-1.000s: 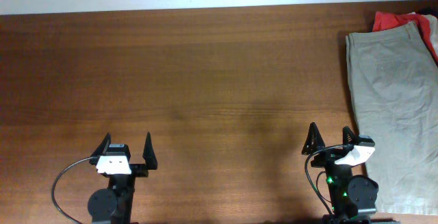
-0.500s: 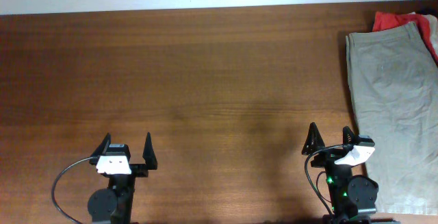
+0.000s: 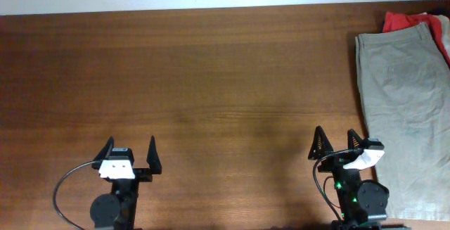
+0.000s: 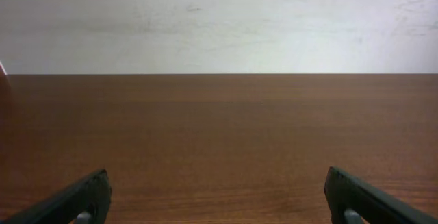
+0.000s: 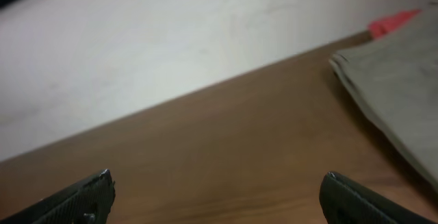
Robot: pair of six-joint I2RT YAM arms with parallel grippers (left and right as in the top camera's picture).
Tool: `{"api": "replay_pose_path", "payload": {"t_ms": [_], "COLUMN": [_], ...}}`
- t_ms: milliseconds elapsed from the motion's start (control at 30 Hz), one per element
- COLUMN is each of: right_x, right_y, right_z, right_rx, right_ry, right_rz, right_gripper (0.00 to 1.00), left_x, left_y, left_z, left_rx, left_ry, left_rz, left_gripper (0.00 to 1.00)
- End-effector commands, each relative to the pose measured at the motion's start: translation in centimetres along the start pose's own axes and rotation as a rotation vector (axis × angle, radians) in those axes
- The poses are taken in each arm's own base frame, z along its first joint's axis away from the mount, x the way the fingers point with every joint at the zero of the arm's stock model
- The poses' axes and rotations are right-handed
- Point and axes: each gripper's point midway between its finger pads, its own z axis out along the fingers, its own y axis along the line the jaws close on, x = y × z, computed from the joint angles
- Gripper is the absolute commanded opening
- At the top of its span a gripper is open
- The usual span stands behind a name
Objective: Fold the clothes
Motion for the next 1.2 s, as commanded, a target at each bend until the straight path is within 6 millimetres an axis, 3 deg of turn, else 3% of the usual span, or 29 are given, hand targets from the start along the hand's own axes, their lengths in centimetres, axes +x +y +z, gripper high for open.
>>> {"api": "replay_pose_path", "payload": {"t_ms": [0,100,200,367,567,633,767,900,1033,1100,1167], "right_x": [1.3,1.3,0.9,-1.8,-10.8,-12.6,-13.2,-11.8,-11.8,-12.8,-13.5], "right_y": [1.9,4.4,4.6,5.8,7.7,7.6,7.0,4.8,0.6,-1.4,-4.7], "right_z": [-0.2,-0.6,-0.6,-1.0,-3.0,-2.4,2.8,10.7,16.4,18.6,20.6], "right_rx": [-0.115,-0.254,-0.264,-0.317,-0.29,-0.238,-0.136,-0.012,0.154,0.202,0.299], "right_ry": [0.066,0.084,0.067,-0.041,-0.281,-0.281,-0.124,0.139,0.388,0.406,0.4], "right_rz": [0.036,0.03,0.028,0.027,-0.074,-0.112,-0.168,-0.258,-0.288,-0.275,-0.306], "right_gripper": [0.99,0.99,0.99,0.99,0.99,0.99,0.99,0.99,0.99,0.99,0.99], "left_x": [0.2,0.2,0.2,0.2,0.2,0.2,0.2,0.2,0.2,0.2,0.2], "left_y": [0.3,0.3,0.3,0.3,0.3,0.3,0.3,0.3,0.3,0.3,0.3], "left_z": [0.0,0.0,0.0,0.0,0.0,0.0,0.0,0.0,0.0,0.0,0.0], "left_rx": [-0.013,-0.013,-0.013,-0.013,-0.013,-0.013,-0.013,-0.013,-0.013,-0.013,-0.013], "left_ry": [0.001,0.001,0.001,0.001,0.001,0.001,0.001,0.001,0.001,0.001,0.001], "left_rz": [0.012,0.012,0.012,0.012,0.012,0.012,0.012,0.012,0.012,0.012,0.012], "left_gripper": [0.99,0.99,0.99,0.99,0.99,0.99,0.99,0.99,0.99,0.99,0.99]}}
